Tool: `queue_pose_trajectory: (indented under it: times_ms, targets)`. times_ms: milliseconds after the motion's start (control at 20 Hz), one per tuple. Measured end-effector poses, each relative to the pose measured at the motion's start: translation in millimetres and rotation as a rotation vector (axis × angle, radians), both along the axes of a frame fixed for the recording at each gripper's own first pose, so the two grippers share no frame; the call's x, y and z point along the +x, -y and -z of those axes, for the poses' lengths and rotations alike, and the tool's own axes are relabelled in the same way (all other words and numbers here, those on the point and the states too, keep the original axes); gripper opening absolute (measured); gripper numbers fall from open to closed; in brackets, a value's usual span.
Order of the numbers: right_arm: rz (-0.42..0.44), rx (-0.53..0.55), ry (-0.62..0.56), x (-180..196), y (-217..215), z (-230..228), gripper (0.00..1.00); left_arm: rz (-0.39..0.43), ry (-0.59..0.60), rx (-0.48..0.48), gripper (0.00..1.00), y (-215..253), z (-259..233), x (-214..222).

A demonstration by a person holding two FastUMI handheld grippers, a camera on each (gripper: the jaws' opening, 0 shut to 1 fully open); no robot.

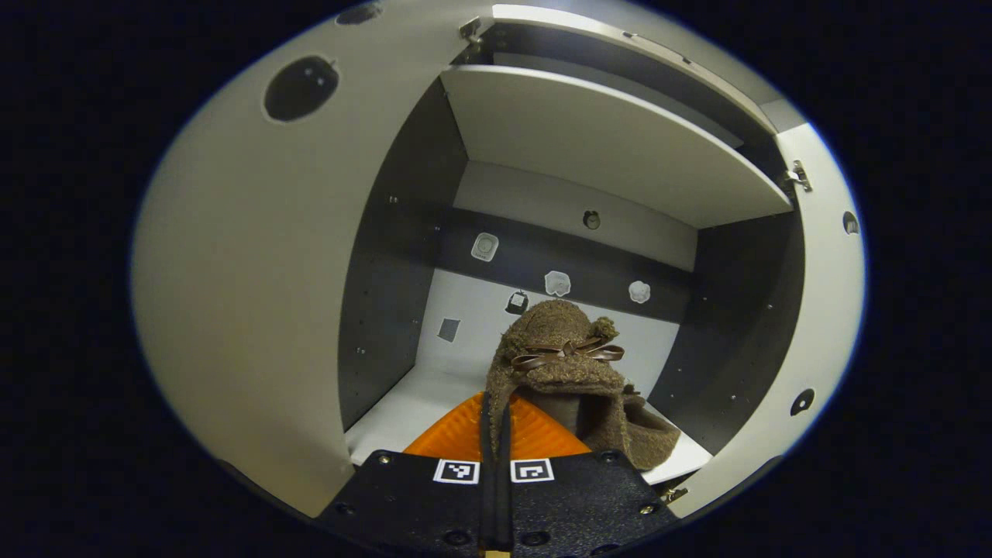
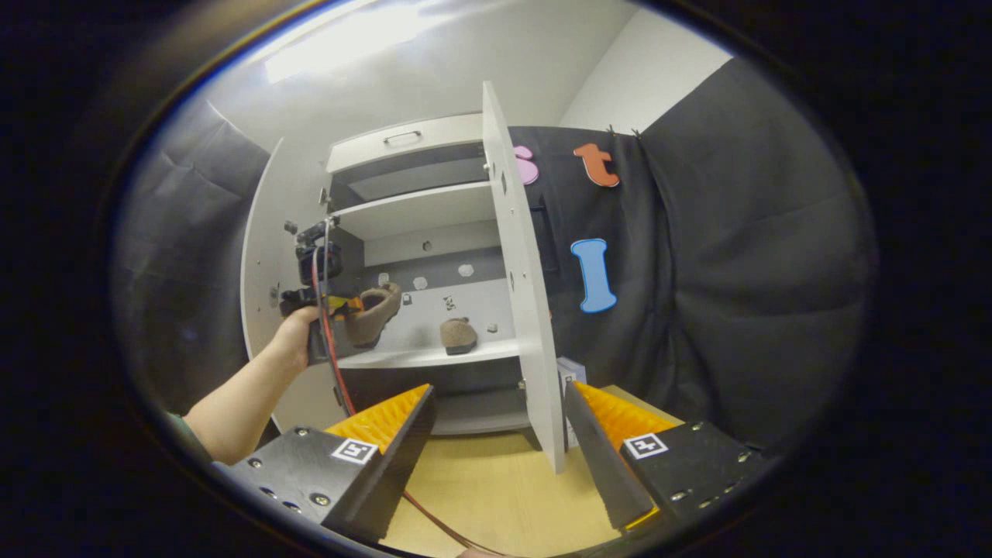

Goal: Grab one shoe with the right hand and put it into the shoe cabinet, grab the other shoe with the left hand and put it into the shoe cabinet; then close the right door with the right hand and the left door with the left hand.

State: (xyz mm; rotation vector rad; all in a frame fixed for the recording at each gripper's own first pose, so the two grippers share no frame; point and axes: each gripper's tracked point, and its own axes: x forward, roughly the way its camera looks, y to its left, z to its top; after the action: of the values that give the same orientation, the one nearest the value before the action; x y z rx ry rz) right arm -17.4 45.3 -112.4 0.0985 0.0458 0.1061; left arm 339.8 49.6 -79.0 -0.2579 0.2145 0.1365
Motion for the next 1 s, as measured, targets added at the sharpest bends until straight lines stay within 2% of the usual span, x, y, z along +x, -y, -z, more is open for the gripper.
queue_pose_trajectory:
  times_ms: [200,350,450,600,750,1000]
  targets:
    - [-0.021,-0.013,-0.001,1,-8,3,1.00,-0.021,-0.041,-0.009,0.01,-15,33,43]
    - [-0.037,-0.015,-0.003,5,-12,6,0.99,-0.047,-0.061,-0.017,0.00,-28,55,59]
    - [-0.073,0.022,-0.014,7,-24,10,0.99,-0.035,-0.096,-0.061,0.00,-29,73,62]
    - [-0.127,0.043,-0.040,8,-37,18,0.99,-0.044,-0.092,-0.029,0.01,-34,76,66]
    - [-0.117,0.027,-0.047,10,-36,21,0.99,-0.015,-0.088,-0.040,0.02,-27,77,66]
    - [-0.110,0.018,-0.032,2,-33,15,0.99,-0.011,-0.115,0.018,0.04,-25,80,67]
